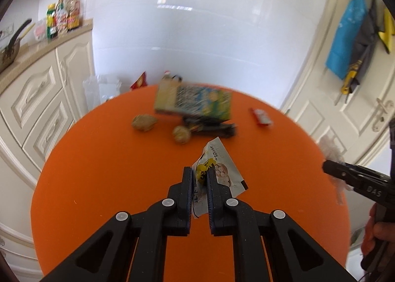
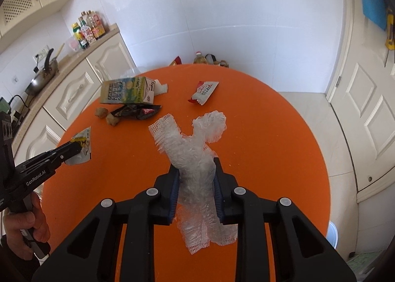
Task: Collect trash
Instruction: 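Carry the mesh wrap and snack packet with both tools over the bucket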
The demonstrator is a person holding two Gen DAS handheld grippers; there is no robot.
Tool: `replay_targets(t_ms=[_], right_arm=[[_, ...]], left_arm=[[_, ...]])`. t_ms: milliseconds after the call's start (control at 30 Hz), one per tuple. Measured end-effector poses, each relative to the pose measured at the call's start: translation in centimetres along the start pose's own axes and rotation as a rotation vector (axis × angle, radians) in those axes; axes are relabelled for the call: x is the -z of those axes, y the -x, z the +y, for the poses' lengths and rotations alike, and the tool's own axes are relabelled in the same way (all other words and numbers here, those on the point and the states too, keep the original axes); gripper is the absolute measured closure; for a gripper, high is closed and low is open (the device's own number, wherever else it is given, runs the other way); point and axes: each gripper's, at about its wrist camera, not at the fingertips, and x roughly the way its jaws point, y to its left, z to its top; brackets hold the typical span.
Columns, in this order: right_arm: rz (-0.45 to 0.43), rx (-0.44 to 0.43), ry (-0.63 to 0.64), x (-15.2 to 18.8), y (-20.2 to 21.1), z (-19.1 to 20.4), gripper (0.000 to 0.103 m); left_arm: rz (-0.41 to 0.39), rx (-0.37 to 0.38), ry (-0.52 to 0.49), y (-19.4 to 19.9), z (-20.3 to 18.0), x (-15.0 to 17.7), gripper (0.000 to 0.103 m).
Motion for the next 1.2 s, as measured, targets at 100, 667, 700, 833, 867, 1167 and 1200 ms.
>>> replay_targets(t_ms=[100,667,700,833,867,1167,1200], right_arm=[[-0.042,-0.002,-0.010,0.1,2.5,-0.5,0.079],[-0.269,0.079,-0.119,3.2,17.0,-7.6,0.079],[-0.281,0.096,-0.134,3.7,17.9,-8.5,0.079],[-0.306,0.152,-0.197,5.5,20.6,-12.0,0.079],[-0.311,0.167,-0.217,6.0,21.3,-13.0,0.079],[-0.267,0.330,-0.416,12.2,23.9,-23.4,0.079],[-0.251,0.339,-0.447,13.0,23.6,-24.6,0.079]], left_arm=[[-0.047,0.027,-0.031,1.2,-2.1,-0.9,0.096],[-0.206,0.218,-0.239,11.7,-15.2,2.1,0.096],[-0.207,0.234,-0.254,12.5,-16.4,3.0,0.096],[-0.191,0.296,-0.315,16.3,-17.7,9.5,0.096],[-0.184,0.313,-0.333,16.0,-18.4,9.5,0.096],[0.002,0.485,-0.472,11.9,-26.1,10.7,0.096],[0.031,0.501,-0.491,10.8,-27.2,10.9,0.096]])
